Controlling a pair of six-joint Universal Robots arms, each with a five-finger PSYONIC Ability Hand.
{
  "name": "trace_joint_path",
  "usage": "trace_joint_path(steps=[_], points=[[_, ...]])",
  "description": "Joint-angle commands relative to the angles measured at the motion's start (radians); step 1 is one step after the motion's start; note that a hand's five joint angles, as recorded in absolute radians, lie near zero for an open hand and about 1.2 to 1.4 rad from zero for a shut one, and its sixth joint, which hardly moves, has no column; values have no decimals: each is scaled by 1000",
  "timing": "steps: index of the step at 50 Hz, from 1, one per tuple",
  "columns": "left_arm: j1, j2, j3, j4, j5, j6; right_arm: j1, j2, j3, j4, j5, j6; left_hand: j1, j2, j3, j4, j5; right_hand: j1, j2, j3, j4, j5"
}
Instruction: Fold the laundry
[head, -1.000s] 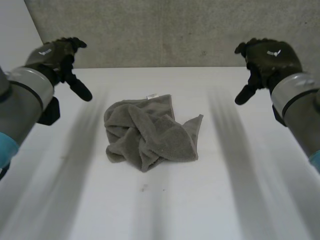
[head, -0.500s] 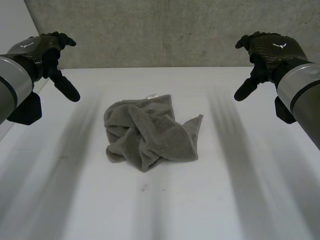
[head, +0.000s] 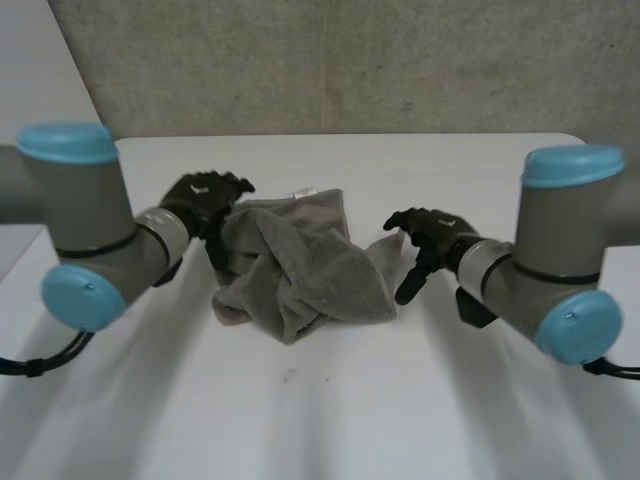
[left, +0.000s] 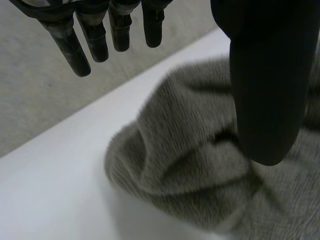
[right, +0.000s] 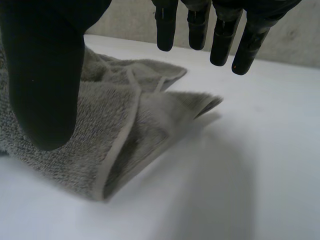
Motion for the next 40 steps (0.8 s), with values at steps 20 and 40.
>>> trace_joint_path(steps=[20, 40], points=[[-44, 15, 63, 154, -37, 54, 149, 118, -217, -184, 56, -171, 1209, 1207, 1208, 1210, 1190, 1186, 1169, 1185, 1164, 1164], [-284, 446, -435, 99, -425, -220, 132, -161, -93, -232, -55, -434, 1209, 1207, 1208, 1210, 1190, 1186, 1169, 1185, 1164, 1164]])
